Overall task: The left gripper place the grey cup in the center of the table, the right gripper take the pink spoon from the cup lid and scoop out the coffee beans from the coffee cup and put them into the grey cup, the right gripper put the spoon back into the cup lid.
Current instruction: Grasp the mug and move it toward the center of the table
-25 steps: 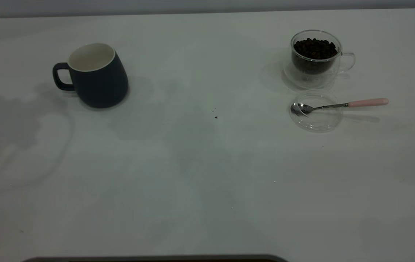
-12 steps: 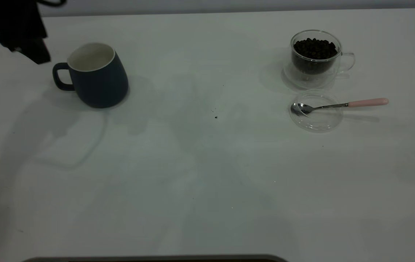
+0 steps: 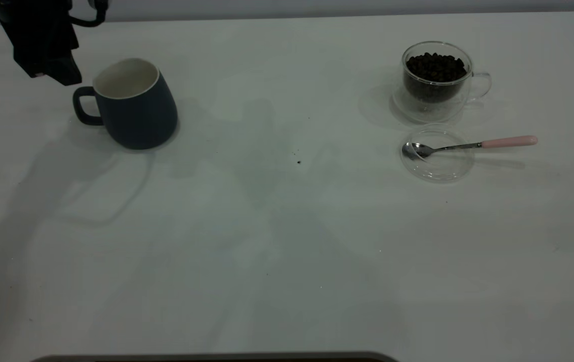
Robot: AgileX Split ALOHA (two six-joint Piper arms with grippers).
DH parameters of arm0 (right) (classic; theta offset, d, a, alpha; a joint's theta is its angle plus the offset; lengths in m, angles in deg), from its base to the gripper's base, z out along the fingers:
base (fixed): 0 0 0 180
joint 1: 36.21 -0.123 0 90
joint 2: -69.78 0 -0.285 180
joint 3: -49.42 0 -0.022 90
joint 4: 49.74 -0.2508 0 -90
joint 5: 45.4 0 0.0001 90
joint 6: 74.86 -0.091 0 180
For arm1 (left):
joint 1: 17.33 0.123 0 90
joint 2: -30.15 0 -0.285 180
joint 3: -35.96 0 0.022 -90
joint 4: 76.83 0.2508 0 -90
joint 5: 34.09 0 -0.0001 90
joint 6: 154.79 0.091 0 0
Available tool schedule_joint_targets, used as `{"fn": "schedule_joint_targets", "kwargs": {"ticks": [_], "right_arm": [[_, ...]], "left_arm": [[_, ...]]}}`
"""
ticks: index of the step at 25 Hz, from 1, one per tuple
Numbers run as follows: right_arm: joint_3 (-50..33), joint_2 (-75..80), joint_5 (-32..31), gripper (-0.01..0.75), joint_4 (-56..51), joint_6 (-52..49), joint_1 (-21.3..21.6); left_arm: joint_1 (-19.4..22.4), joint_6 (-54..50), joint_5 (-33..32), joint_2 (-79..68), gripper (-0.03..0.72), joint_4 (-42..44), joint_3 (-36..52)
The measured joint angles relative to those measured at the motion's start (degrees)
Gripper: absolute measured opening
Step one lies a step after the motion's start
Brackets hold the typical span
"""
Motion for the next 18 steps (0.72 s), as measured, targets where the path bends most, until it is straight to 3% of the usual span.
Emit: {"fn": "schedule_joint_targets", "kwargs": {"ticks": [12, 18], "right_arm": [[0.00, 0.00, 0.00, 0.573, 0.00, 0.00, 0.00], [0.00, 0.00, 0.00, 0.573, 0.05, 0.00, 0.00]], "left_arm": [[-0.35, 0.00, 3.45, -6.32, 0.567, 2.93, -0.57], [-3.86, -0.05, 4.61, -6.95, 0.567, 3.14, -0.57]]}}
